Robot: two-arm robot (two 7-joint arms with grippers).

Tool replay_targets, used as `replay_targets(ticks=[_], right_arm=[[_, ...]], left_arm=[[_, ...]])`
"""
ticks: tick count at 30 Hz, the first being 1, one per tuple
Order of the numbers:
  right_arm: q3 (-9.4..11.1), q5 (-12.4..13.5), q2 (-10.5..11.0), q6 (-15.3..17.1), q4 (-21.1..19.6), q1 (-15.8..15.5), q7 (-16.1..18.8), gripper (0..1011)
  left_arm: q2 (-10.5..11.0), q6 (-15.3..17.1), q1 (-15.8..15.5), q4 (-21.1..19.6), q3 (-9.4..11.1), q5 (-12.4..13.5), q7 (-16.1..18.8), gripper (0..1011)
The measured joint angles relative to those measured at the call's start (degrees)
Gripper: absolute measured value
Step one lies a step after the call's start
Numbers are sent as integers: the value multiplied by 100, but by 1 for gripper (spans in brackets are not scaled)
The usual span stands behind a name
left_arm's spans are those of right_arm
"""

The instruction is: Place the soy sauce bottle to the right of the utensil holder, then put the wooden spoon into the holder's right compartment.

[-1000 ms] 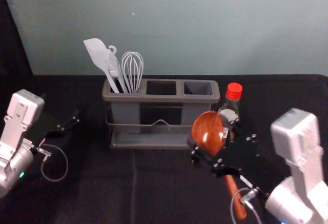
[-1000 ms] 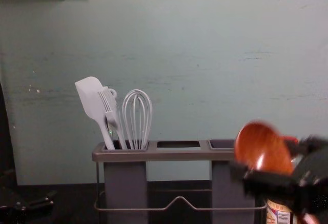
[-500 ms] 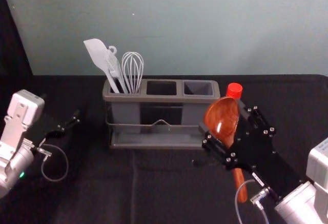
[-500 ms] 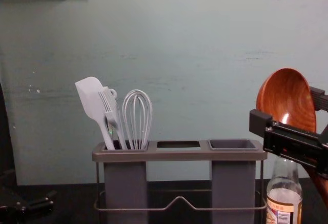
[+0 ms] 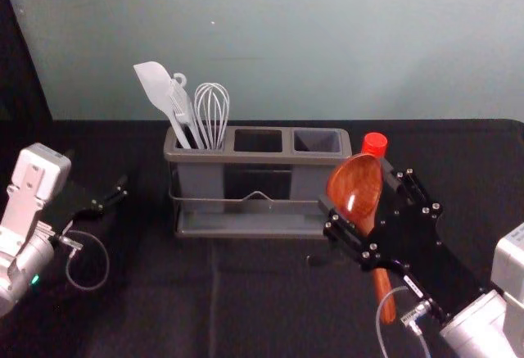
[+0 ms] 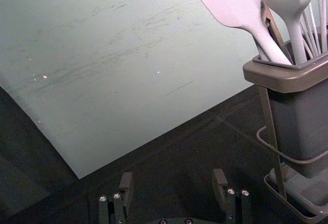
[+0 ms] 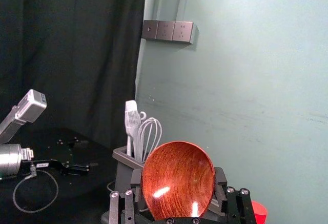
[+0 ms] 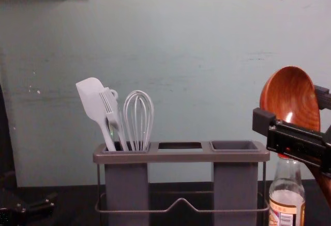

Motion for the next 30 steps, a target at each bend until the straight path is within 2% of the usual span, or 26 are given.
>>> replay_targets(ticks=[9,16,21,30], right_arm=[[-22,-9,25,-2,19,64,-33,836],[-120,-1,35,71,81,387,-91,837],[-198,65,50,213,208,790,-82,837],[-275,389,93,517,712,1786,124,837]], left_arm=[[0,0,0,0,0,0,0,1011],[0,0,0,0,0,0,0,1011],[0,0,0,0,0,0,0,1012],[0,0,0,0,0,0,0,1012]])
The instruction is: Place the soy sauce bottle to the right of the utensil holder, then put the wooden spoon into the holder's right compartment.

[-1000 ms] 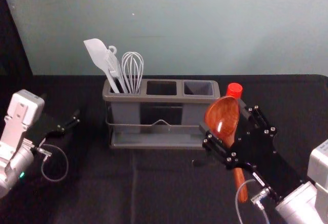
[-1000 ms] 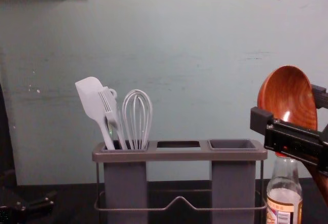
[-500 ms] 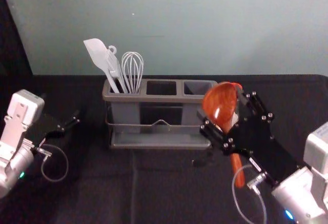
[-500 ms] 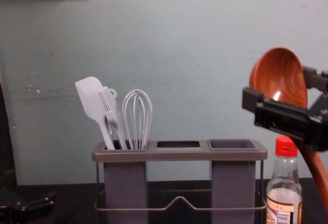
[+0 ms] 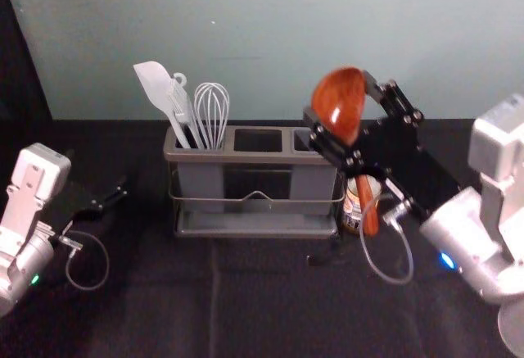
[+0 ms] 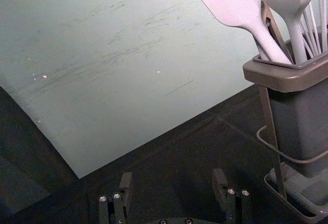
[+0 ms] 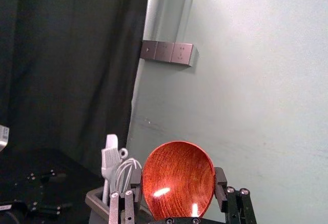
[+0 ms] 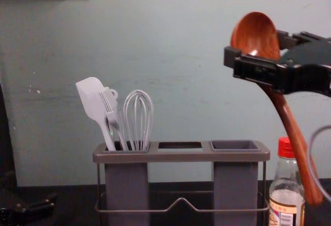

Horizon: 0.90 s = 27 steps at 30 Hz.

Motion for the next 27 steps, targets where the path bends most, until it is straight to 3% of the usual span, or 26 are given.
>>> replay_targets(ticks=[10,14,27], right_arm=[[-293,-67,90,104,581,932,145,837],[-365,24,61,103,825,1231,197,837],[-561,250,-117,-420,1614,1949,154,837]], left_arm=[[0,0,0,0,0,0,0,1011],[0,0,0,0,0,0,0,1012],[0,0,0,0,0,0,0,1011]])
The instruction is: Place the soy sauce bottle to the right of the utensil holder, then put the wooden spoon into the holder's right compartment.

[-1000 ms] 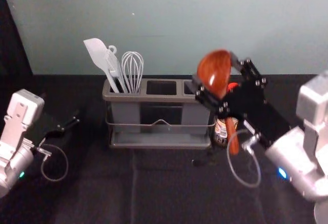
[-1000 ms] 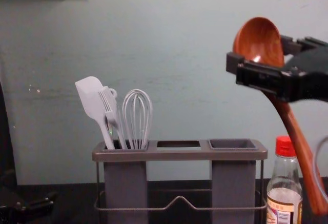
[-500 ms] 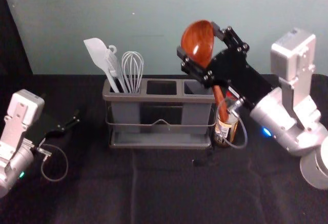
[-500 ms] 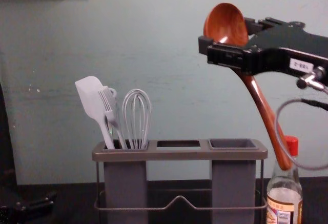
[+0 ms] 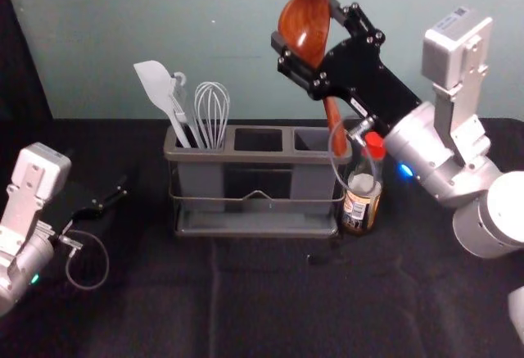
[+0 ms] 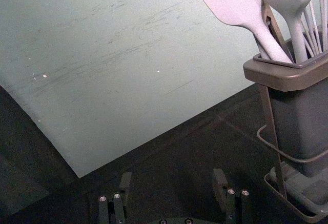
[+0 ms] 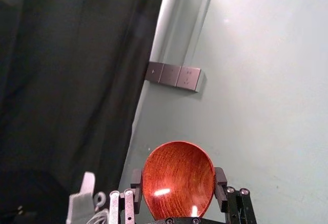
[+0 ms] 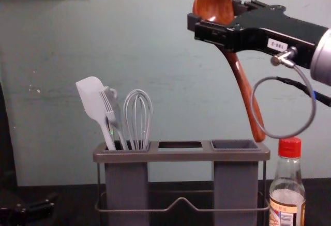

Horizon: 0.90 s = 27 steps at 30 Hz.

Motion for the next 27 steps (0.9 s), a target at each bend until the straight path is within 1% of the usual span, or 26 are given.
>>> replay_targets(ticks=[4,7,10,12,16,17,20,21,22,25,26,27], right_arm=[[-38,84,-83,-279,309,155,-53,837],[-48,112,-126,-407,454,221,-81,837],[-58,136,-205,-580,691,313,-126,837],[-62,140,-237,-652,793,340,-140,837],[-65,172,-331,-952,1062,390,-166,837],[-58,200,-382,-1125,1188,403,-166,837],[-43,234,-453,-1368,1376,417,-162,837],[-31,253,-497,-1525,1505,422,-157,838],[-29,259,-511,-1584,1544,422,-151,836],[-14,268,-581,-1929,1766,402,-95,838],[-14,268,-581,-1929,1766,402,-95,837],[-1,264,-613,-2098,1862,382,-84,837]], left_arm=[[0,0,0,0,0,0,0,1011],[0,0,0,0,0,0,0,1011],[0,0,0,0,0,0,0,1011],[0,0,0,0,0,0,0,1011],[0,0,0,0,0,0,0,1012],[0,0,0,0,0,0,0,1011],[0,0,0,0,0,0,0,1012],[0,0,0,0,0,0,0,1011],[0,0,0,0,0,0,0,1012],[0,0,0,0,0,0,0,1012],[0,0,0,0,0,0,0,1011],[0,0,0,0,0,0,0,1012]])
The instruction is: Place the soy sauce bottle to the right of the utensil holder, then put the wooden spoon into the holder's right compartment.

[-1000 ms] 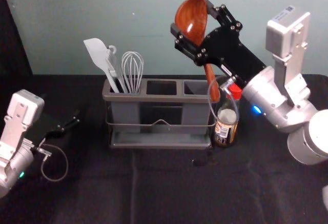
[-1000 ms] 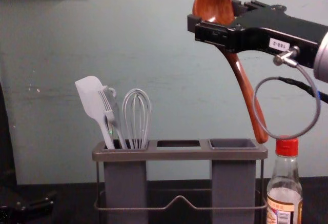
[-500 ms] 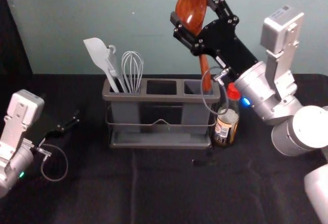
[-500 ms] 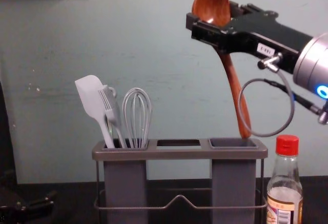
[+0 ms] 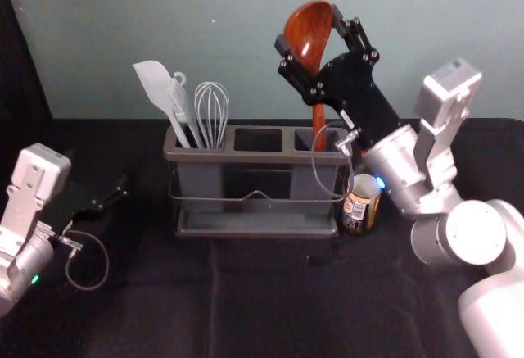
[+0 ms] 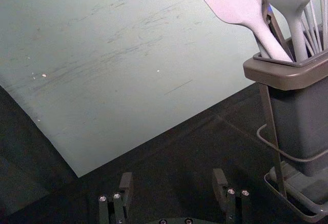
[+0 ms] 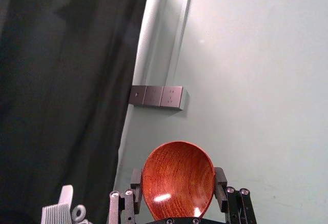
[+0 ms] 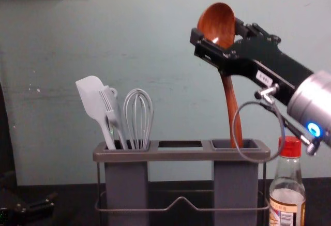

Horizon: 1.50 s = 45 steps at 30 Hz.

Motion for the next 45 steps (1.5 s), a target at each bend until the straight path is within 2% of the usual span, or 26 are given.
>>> replay_targets(ticks=[1,2,7,15,26,45], right_arm=[[19,2,-34,-168,99,-19,27,837],[19,2,-34,-168,99,-19,27,838],[85,63,-145,-618,377,-96,121,836],[154,27,-276,-953,725,-182,206,837],[271,93,-409,-1158,1002,-310,337,837],[407,162,-485,-1298,1151,-451,487,836]], left_arm=[[0,-1,0,0,0,0,0,1011],[0,0,0,0,0,0,0,1012],[0,0,0,0,0,0,0,1011],[0,-1,0,0,0,0,0,1011],[0,-1,0,0,0,0,0,1011],[0,0,0,0,0,0,0,1011]])
